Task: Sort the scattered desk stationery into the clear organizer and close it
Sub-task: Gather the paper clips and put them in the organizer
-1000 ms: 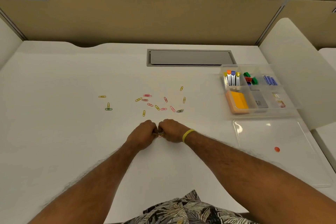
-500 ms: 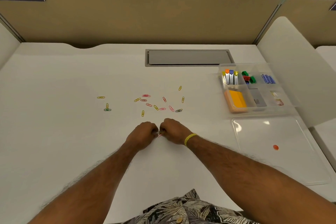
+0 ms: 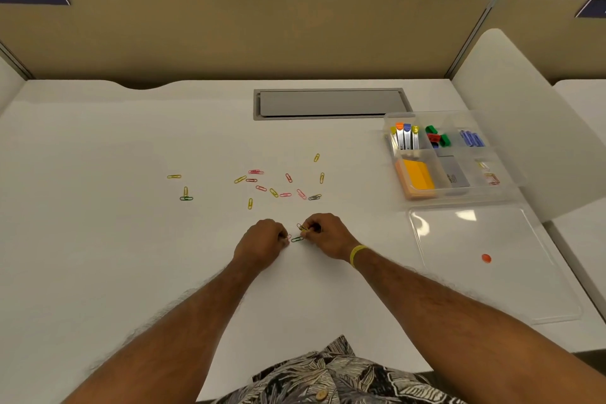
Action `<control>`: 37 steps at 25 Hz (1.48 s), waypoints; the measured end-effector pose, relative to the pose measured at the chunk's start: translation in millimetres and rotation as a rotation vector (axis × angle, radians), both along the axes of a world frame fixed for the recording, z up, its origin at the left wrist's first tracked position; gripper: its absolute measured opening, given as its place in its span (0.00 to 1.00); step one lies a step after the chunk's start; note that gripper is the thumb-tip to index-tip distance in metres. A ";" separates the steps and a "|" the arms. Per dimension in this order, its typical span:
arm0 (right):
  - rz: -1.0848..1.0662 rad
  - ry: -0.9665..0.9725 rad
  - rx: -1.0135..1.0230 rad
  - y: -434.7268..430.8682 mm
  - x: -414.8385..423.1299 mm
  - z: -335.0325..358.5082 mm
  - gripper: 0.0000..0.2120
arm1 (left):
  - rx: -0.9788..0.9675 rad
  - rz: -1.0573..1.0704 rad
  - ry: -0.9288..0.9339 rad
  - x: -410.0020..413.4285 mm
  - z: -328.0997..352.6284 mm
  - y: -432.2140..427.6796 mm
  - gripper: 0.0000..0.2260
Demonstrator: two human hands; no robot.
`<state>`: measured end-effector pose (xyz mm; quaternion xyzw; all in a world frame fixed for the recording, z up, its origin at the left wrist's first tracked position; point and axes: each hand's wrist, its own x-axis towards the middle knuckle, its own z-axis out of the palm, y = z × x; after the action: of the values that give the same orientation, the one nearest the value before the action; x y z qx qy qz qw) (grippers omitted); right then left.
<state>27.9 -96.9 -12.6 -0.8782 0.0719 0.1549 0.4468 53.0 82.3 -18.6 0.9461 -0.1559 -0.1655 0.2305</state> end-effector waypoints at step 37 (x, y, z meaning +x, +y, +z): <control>-0.571 -0.090 0.506 -112.8 -29.6 23.6 0.07 | -0.662 0.107 0.317 16.1 40.5 -167.3 0.07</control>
<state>-1.7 -209.7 10.9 -0.6908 0.2535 -0.0014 0.6771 69.1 -85.0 22.0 0.7899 -0.1135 -0.2382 0.5535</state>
